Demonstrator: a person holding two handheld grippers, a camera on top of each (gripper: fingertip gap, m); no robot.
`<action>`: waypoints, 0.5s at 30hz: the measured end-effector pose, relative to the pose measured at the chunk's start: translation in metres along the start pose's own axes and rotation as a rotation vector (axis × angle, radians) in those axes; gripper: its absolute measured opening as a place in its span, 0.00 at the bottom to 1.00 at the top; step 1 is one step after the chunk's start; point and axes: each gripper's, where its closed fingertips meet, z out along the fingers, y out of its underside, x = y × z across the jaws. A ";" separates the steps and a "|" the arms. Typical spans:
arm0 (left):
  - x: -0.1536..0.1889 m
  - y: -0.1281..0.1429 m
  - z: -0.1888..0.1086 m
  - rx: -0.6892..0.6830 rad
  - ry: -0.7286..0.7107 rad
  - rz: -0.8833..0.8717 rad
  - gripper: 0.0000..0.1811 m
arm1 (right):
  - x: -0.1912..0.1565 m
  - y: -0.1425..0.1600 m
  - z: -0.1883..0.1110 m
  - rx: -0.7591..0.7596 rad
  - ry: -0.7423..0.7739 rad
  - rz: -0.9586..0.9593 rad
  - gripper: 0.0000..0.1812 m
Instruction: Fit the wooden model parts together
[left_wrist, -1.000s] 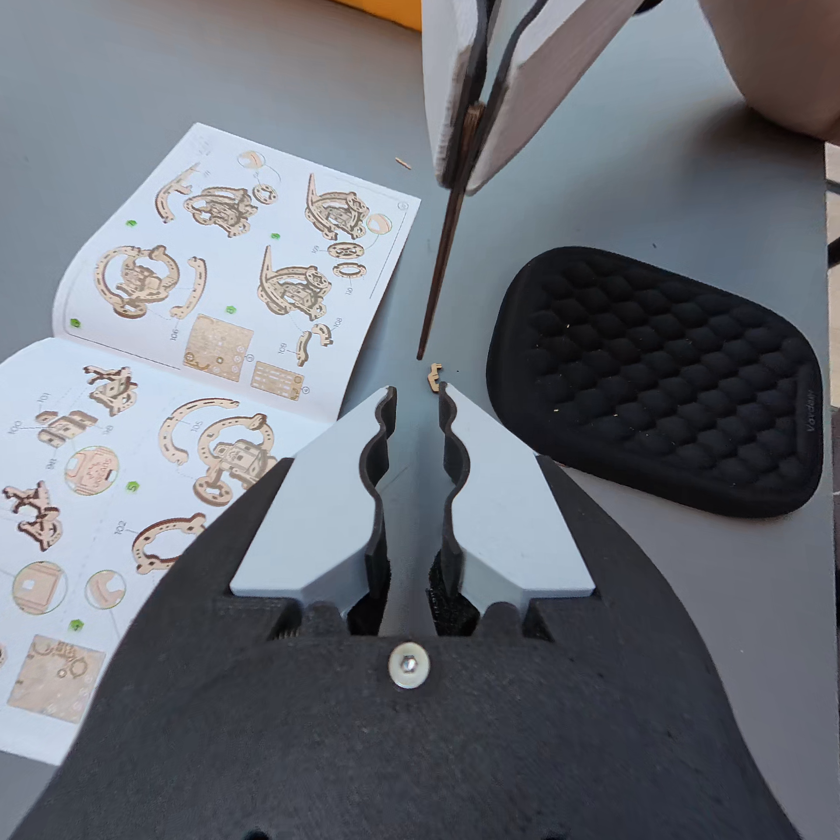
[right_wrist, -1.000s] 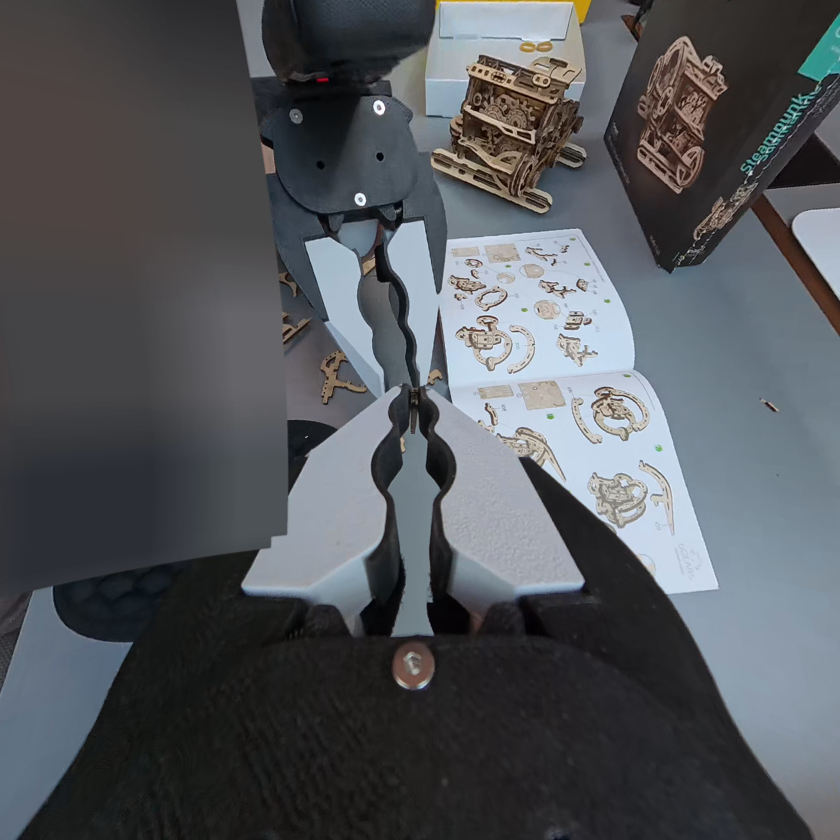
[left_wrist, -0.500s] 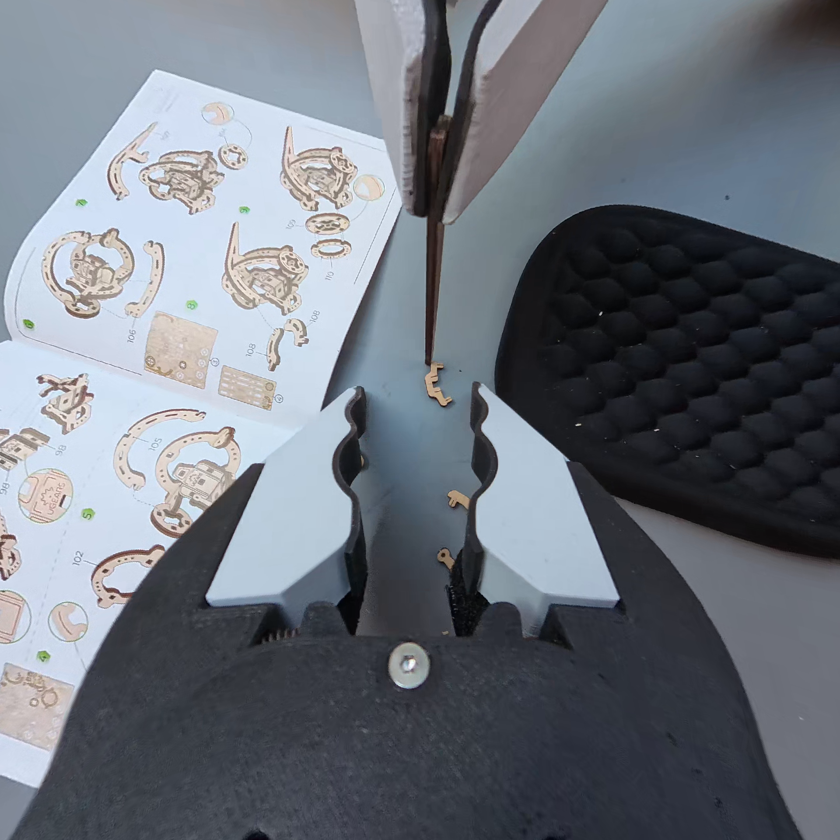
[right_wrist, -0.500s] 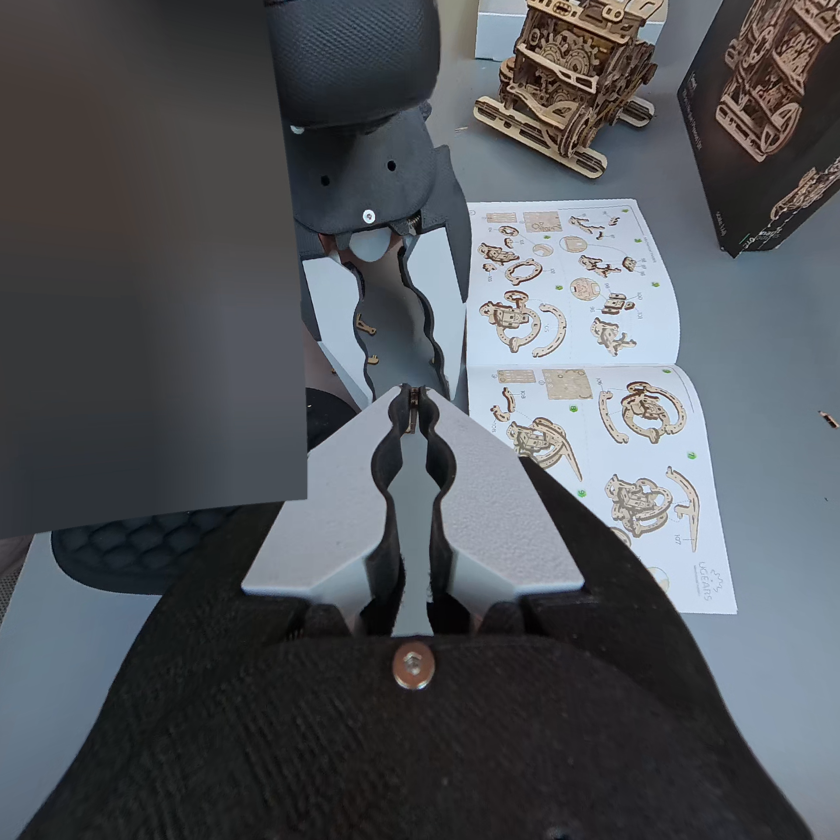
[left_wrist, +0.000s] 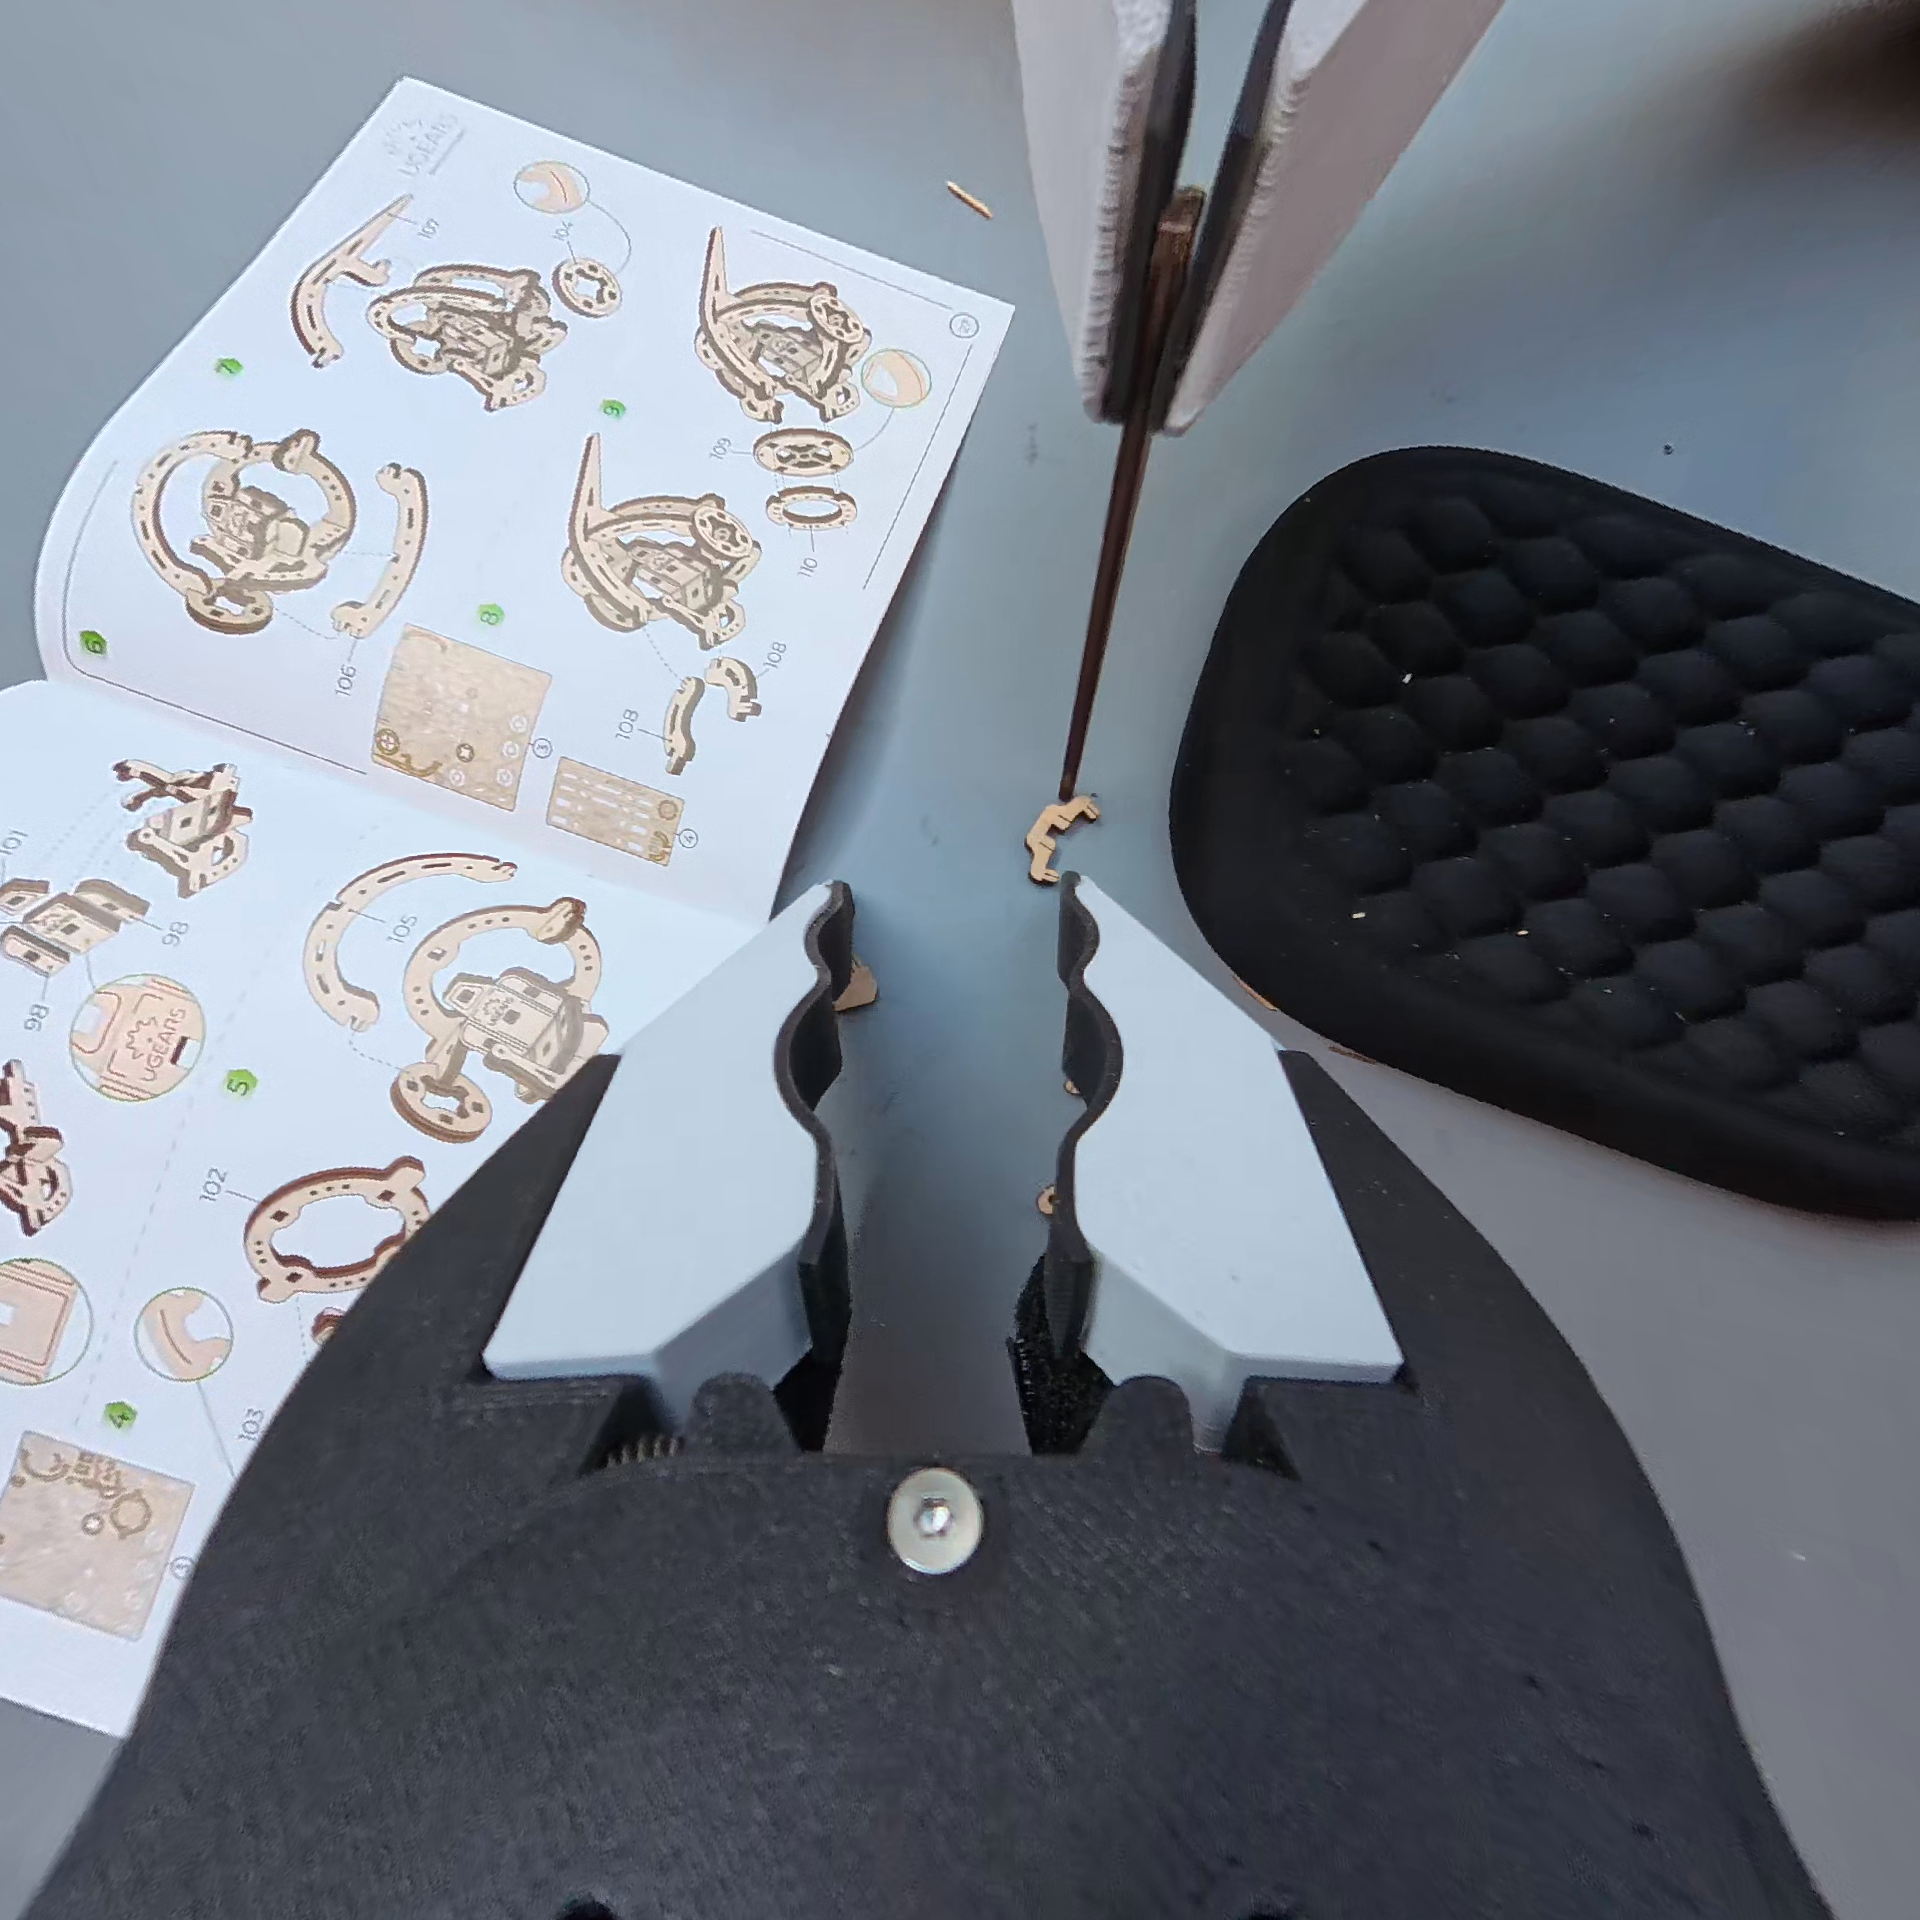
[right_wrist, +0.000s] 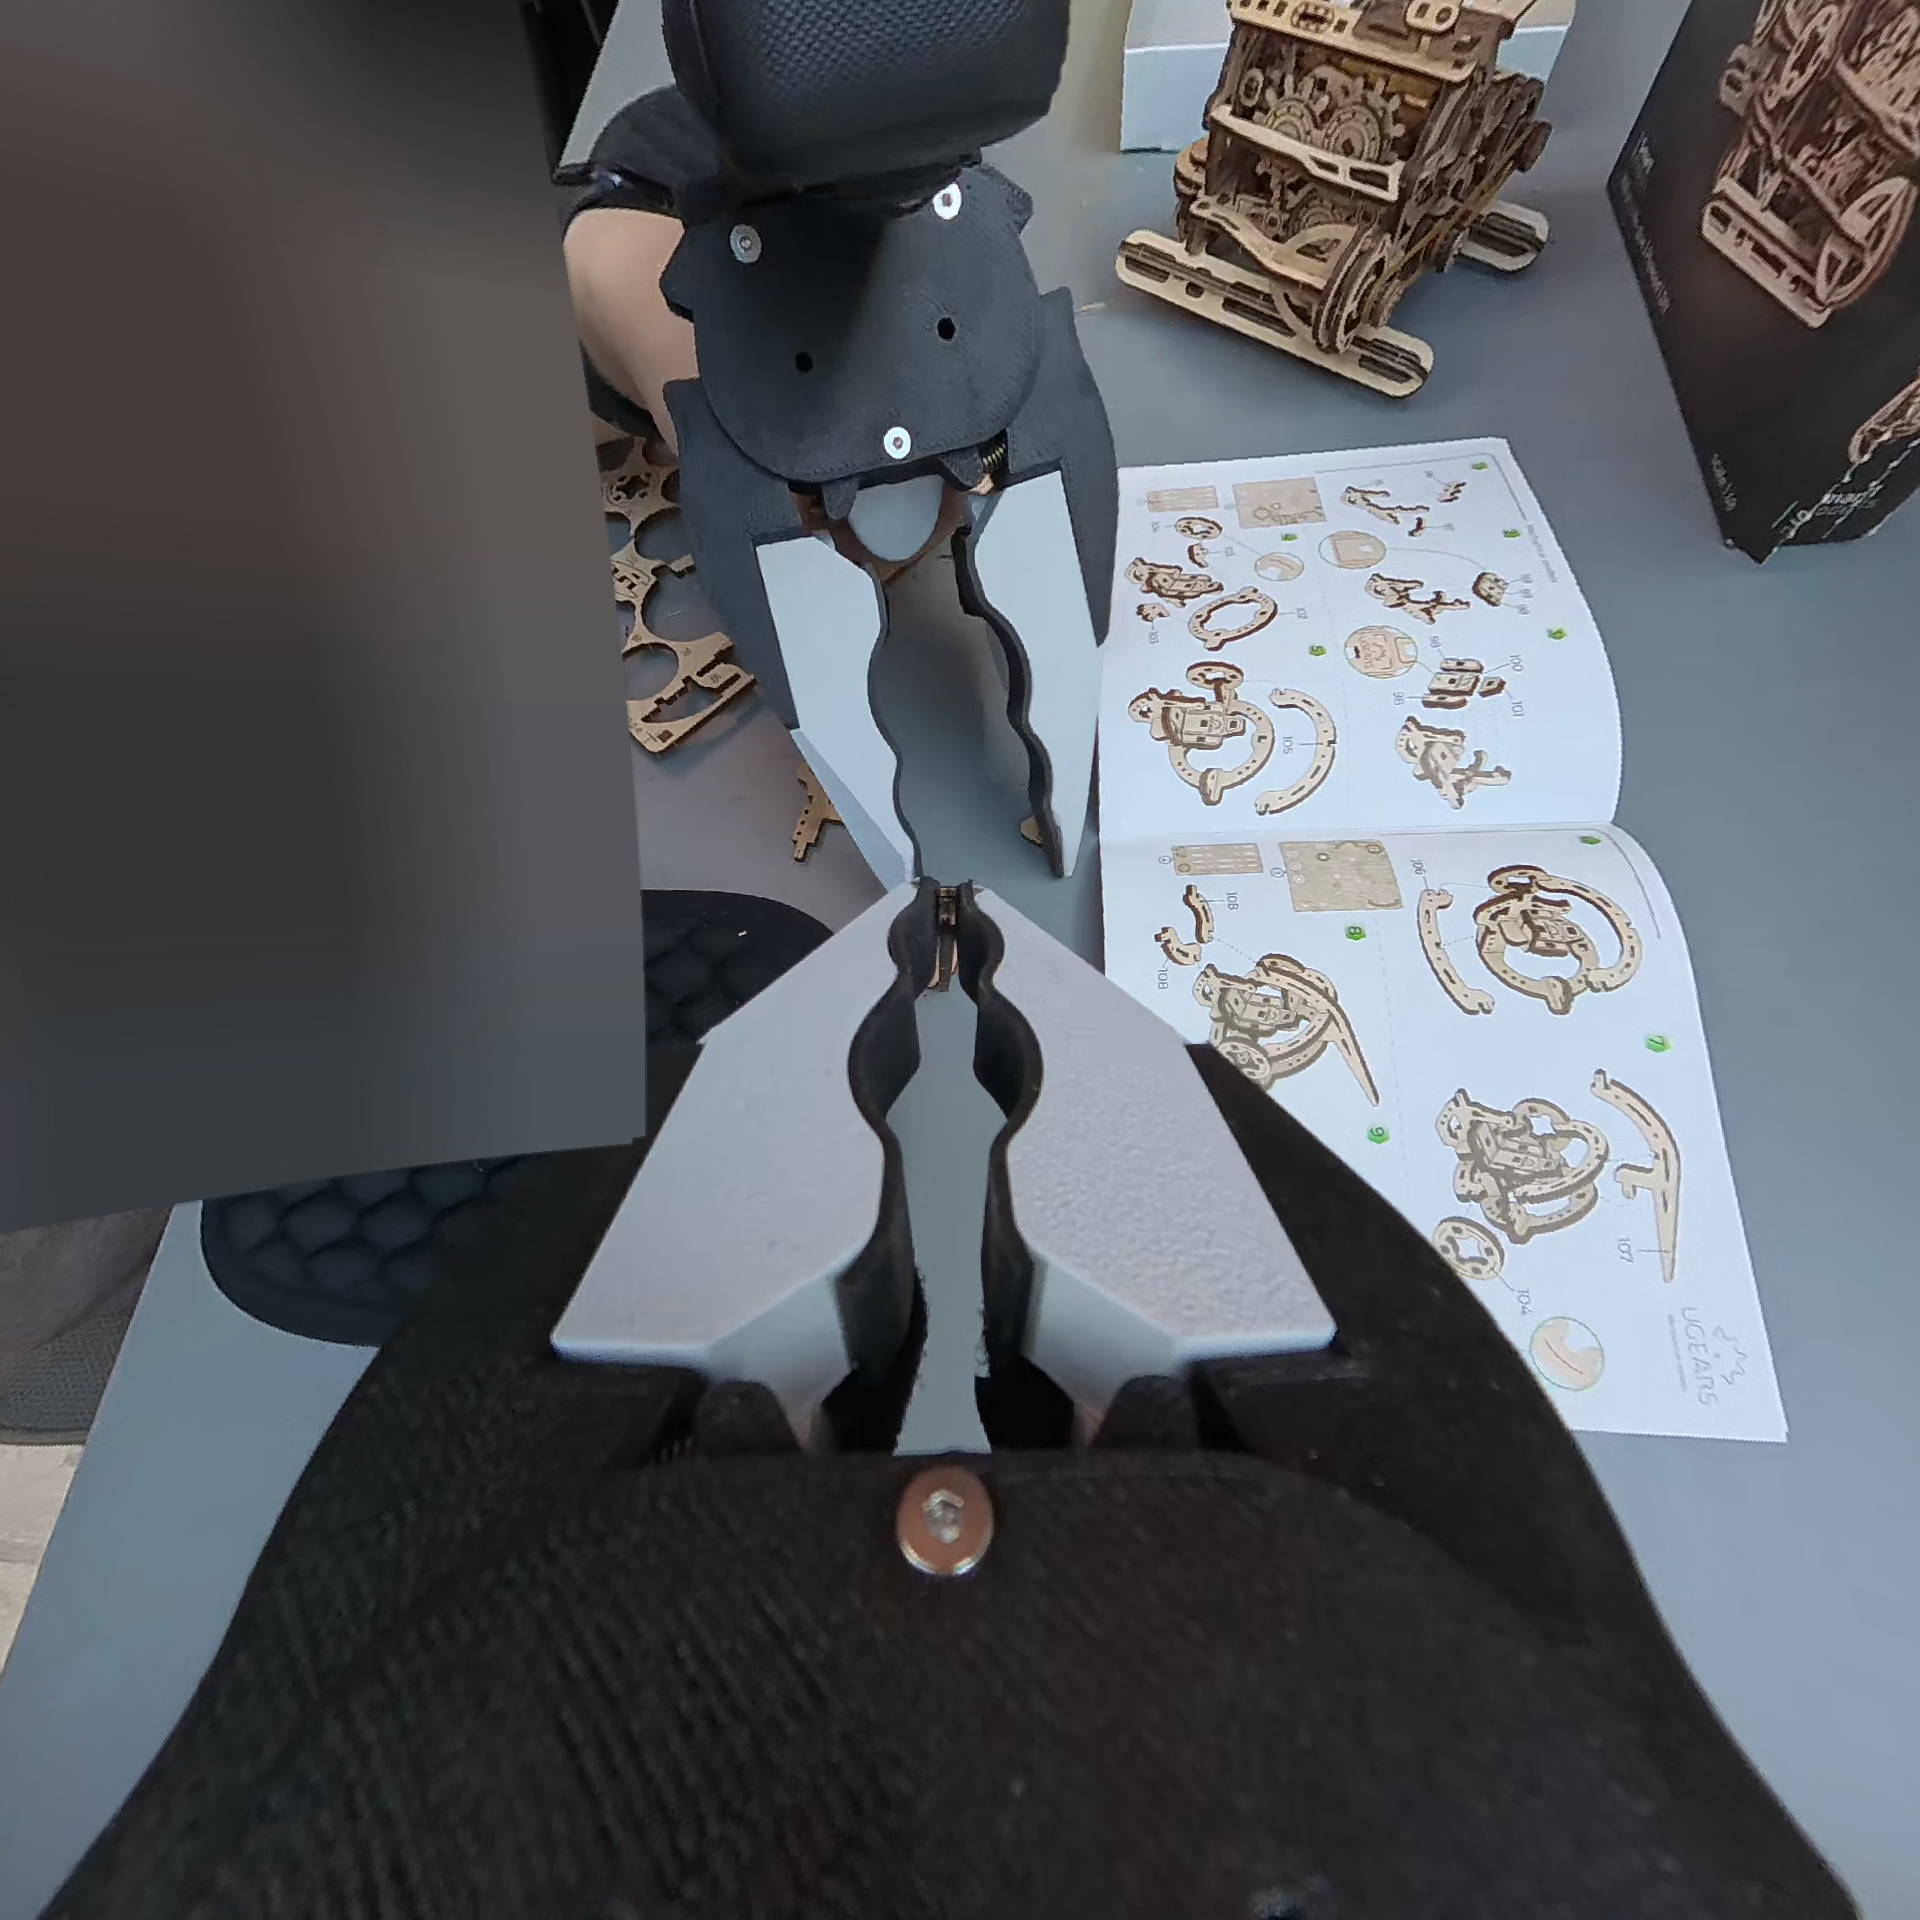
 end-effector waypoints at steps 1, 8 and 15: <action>-0.002 -0.001 0.000 0.005 -0.013 0.008 0.20 | -0.002 0.000 0.001 0.001 -0.005 -0.008 0.00; -0.009 0.000 0.001 -0.003 -0.079 0.030 0.19 | -0.006 -0.001 0.003 -0.003 -0.013 -0.019 0.01; -0.002 -0.013 -0.017 0.105 0.051 -0.049 0.16 | 0.001 -0.017 0.001 0.063 0.042 0.062 0.01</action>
